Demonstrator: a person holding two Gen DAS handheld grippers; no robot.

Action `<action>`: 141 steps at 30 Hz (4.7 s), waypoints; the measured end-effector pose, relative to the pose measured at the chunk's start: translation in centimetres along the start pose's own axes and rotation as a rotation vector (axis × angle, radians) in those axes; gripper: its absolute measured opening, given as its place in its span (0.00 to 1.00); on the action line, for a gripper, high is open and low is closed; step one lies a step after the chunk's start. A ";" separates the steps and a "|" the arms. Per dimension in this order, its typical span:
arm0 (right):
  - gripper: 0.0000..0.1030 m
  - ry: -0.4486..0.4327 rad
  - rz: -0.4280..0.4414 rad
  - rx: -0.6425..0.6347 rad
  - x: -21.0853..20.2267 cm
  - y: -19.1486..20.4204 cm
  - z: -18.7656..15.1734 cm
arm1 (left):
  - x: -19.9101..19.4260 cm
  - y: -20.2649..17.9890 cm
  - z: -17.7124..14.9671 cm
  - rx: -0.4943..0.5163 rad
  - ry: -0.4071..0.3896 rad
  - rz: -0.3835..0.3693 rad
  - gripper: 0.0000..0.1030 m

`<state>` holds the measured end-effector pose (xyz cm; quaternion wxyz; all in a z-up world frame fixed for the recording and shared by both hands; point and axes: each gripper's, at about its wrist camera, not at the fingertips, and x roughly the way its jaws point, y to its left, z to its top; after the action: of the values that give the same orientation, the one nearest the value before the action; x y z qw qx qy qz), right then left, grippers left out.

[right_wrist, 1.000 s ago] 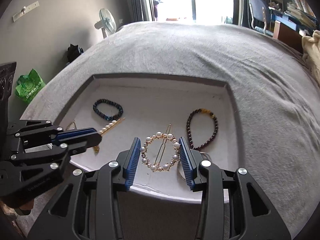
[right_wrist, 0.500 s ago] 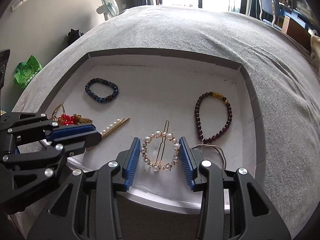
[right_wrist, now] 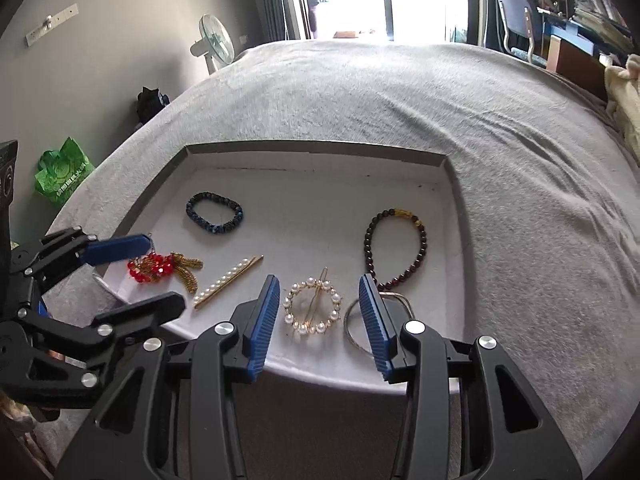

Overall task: Organize jewelry
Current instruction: 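Carry the hair bar and pearl circle hairpin into the tray and open both tools, then lower the left tool onto the black bead bracelet while the right tool reaches the black hair tie, then close the left tool on the black bead bracelet while the right grasps the black hair tie, then carry the bead bracelet and hair tie into the tray and open both tools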

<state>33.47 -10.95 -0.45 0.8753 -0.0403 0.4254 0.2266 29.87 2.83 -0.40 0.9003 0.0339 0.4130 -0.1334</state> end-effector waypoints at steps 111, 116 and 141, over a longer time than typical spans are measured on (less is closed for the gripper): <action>0.05 -0.056 0.048 0.104 -7.0 -1.1 -8.8 | -7.2 -3.9 -5.4 -0.012 -0.042 -0.147 0.14; 0.05 -0.057 0.044 0.079 -6.8 -0.7 -7.6 | -7.6 -3.5 -4.6 -0.018 -0.061 -0.139 0.14; 0.05 -0.097 0.069 0.056 -4.8 -1.2 0.3 | -8.7 -1.3 4.9 0.024 -0.177 -0.091 0.14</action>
<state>31.63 -13.74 3.26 0.8874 0.0101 0.3898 0.2461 27.74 2.57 9.40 0.9257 0.0138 0.3316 -0.1815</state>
